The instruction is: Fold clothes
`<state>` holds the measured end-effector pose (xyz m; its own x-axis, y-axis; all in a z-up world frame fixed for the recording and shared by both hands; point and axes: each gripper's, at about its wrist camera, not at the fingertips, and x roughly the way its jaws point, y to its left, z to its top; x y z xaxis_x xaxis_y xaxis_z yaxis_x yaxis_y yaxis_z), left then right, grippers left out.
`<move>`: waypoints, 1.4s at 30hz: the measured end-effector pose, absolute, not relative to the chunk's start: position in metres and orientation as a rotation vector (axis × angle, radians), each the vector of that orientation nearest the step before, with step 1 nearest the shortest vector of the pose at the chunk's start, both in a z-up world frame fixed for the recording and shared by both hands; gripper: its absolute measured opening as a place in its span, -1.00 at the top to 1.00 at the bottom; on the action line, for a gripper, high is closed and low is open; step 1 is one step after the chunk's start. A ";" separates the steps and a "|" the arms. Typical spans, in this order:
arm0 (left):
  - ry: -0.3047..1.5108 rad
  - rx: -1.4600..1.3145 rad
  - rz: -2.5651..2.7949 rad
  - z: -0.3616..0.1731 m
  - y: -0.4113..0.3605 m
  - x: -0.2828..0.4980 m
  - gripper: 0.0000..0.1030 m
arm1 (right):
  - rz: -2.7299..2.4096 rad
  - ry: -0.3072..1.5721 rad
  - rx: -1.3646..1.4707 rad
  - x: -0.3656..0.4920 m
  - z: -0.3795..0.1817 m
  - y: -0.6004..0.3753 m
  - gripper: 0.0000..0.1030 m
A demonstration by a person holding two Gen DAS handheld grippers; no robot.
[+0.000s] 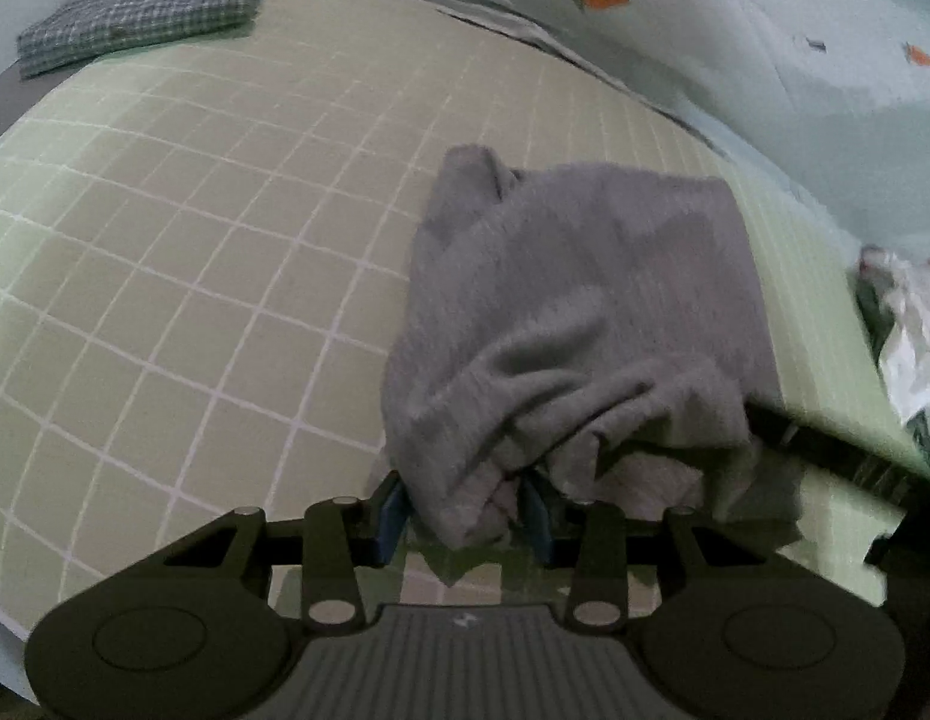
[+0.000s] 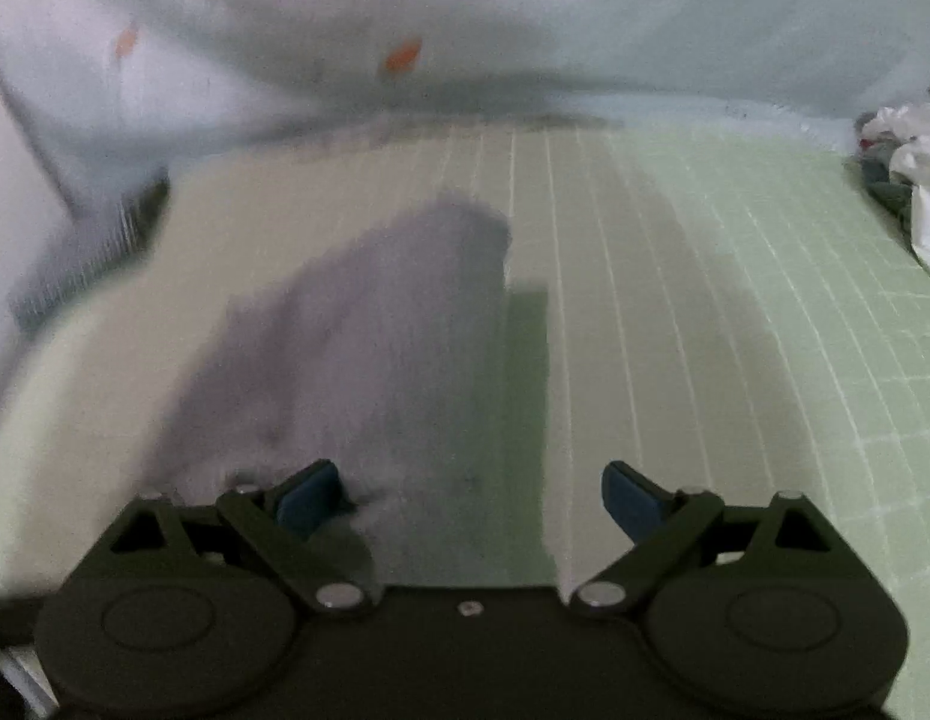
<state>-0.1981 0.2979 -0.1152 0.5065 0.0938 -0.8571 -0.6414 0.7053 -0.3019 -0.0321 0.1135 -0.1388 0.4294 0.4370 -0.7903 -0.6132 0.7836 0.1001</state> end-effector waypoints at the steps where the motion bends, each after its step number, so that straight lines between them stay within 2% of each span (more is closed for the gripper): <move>1: 0.946 -0.658 0.480 -0.115 0.299 -0.199 0.17 | 0.663 0.931 -0.221 -0.036 -0.143 0.108 -0.85; 6: 0.943 -0.669 0.476 -0.115 0.308 -0.205 0.16 | 0.598 1.033 -0.264 -0.048 -0.163 0.078 -0.84; 8: 0.950 -0.664 0.474 -0.116 0.309 -0.205 0.16 | 0.597 1.046 -0.199 -0.045 -0.161 0.068 -0.80; 16: 0.981 -0.641 0.474 -0.117 0.307 -0.203 0.16 | 0.597 0.825 0.014 -0.026 -0.116 0.069 -0.82; 19: 0.982 -0.654 0.478 -0.120 0.309 -0.203 0.16 | 0.549 0.855 0.004 -0.010 -0.123 0.077 -0.82; 22: 0.983 -0.666 0.482 -0.120 0.310 -0.206 0.16 | 0.459 0.961 -0.133 -0.003 -0.149 0.083 -0.75; 28: 0.987 -0.679 0.488 -0.121 0.311 -0.203 0.16 | 0.454 1.112 -0.250 -0.029 -0.178 0.061 -0.72; 36: 0.980 -0.669 0.500 -0.115 0.312 -0.201 0.16 | 0.458 0.982 -0.061 0.001 -0.140 0.063 -0.74; 42: 0.964 -0.670 0.519 -0.108 0.312 -0.208 0.15 | 0.530 1.062 -0.166 -0.005 -0.162 0.084 -0.74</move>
<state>-0.2078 0.3121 -0.1079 0.4787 0.1069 -0.8715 -0.6690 0.6873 -0.2831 -0.0054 0.0838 -0.1616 0.3764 0.3338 -0.8642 -0.4899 0.8635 0.1201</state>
